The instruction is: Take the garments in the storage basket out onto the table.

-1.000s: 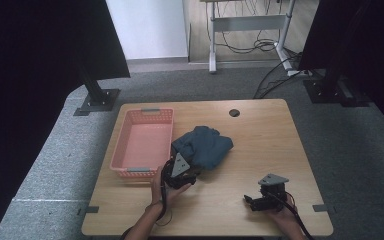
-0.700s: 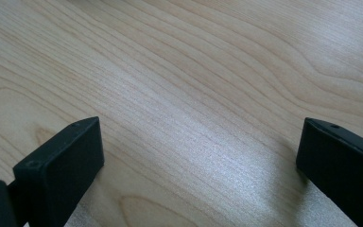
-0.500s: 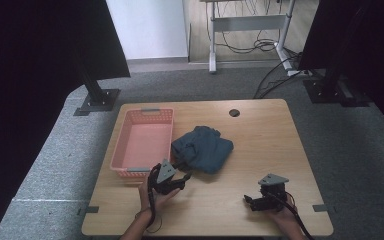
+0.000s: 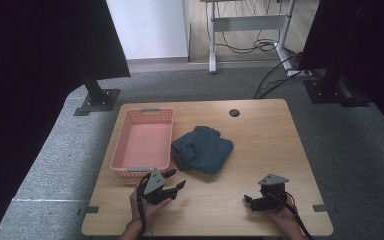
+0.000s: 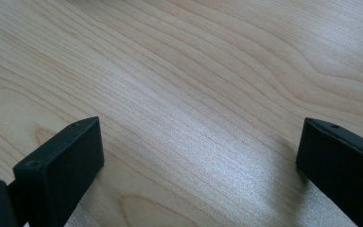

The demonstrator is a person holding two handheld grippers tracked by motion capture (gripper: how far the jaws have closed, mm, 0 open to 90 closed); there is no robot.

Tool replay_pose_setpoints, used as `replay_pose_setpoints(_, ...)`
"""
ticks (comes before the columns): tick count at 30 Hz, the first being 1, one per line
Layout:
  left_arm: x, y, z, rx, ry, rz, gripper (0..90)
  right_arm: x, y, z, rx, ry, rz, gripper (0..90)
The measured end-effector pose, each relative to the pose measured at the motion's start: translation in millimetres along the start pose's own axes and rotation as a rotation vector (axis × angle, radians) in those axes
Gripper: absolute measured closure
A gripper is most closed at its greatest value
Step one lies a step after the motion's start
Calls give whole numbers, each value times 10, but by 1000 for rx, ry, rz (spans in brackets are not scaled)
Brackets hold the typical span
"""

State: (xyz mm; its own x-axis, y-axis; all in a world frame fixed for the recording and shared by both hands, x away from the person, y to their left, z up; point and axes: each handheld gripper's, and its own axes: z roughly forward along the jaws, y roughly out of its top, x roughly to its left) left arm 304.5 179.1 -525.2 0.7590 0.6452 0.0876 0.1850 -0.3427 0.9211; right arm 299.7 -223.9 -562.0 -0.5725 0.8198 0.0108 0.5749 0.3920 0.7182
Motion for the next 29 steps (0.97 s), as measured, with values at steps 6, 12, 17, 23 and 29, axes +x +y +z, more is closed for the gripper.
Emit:
replay_pose_setpoints(6,32,-121,-123,24,24,-11,432,1,-3,-3,0,-2,2,9)
replay_pose_setpoints(12,110,-254,-324,33,71,-29,432,1,-4,-3,0,-2,2,9)
replay_pose_setpoints(17,175,-353,-475,45,107,-42,427,1,-5,-4,0,-3,3,9)
replay_pose_setpoints(23,246,-425,-506,82,140,-69,422,1,-5,-5,0,-2,4,9)
replay_pose_setpoints(29,218,-441,-451,118,134,-46,419,-1,-4,-4,0,-4,6,10)
